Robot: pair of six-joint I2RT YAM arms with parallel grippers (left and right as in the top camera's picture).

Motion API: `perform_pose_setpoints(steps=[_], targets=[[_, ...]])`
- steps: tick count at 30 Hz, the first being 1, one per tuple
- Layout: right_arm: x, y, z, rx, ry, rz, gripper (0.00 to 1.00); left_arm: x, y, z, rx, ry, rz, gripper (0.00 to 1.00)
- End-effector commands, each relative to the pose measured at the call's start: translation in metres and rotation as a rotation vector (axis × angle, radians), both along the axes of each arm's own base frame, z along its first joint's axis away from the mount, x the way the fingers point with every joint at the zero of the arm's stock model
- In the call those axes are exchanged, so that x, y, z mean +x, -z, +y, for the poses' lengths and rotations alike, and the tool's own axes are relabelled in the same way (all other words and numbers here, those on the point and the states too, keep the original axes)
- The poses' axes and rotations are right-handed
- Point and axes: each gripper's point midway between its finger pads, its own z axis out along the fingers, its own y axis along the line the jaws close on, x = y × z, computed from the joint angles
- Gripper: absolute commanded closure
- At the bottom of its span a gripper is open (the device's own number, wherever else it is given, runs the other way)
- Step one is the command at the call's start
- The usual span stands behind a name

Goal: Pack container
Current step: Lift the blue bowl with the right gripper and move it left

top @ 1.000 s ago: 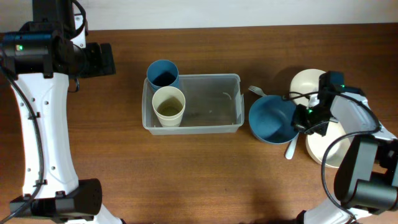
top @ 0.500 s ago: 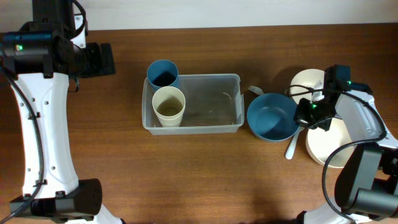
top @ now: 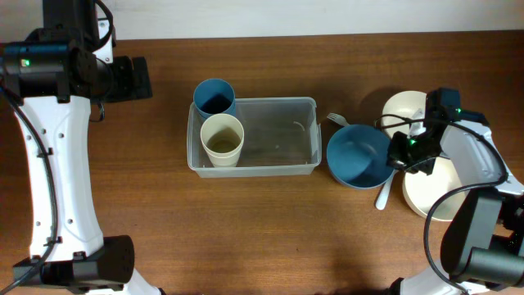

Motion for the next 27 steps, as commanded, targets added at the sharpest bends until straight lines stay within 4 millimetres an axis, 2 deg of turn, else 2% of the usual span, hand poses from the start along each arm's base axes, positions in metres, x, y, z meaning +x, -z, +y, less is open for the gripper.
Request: perform_pose_setpoints(steps=[1,22,23,24,25,27], targets=[[-0.003,0.001,0.005,0.032,0.019,-0.014,0.83,-0.001,-0.001,0.003,0.006,-0.014,-0.001,0.0],[-0.013,0.038,0.012,0.058,0.042,-0.034,0.82,-0.001,-0.001,0.003,0.006,-0.015,-0.002,0.0],[-0.013,0.039,0.012,0.058,0.042,-0.035,0.83,-0.001,-0.001,0.003,0.006,-0.015,-0.002,0.0],[-0.012,0.039,0.012,0.058,0.042,-0.037,0.92,-0.001,-0.001,0.003,0.006,-0.015,-0.002,0.0],[-0.012,0.039,0.012,0.058,0.042,-0.038,0.96,-0.001,-0.001,0.003,0.006,-0.015,-0.002,0.0],[-0.012,0.039,0.012,0.057,0.041,-0.04,0.96,-0.001,-0.001,0.003,0.006,-0.015,-0.002,0.0]])
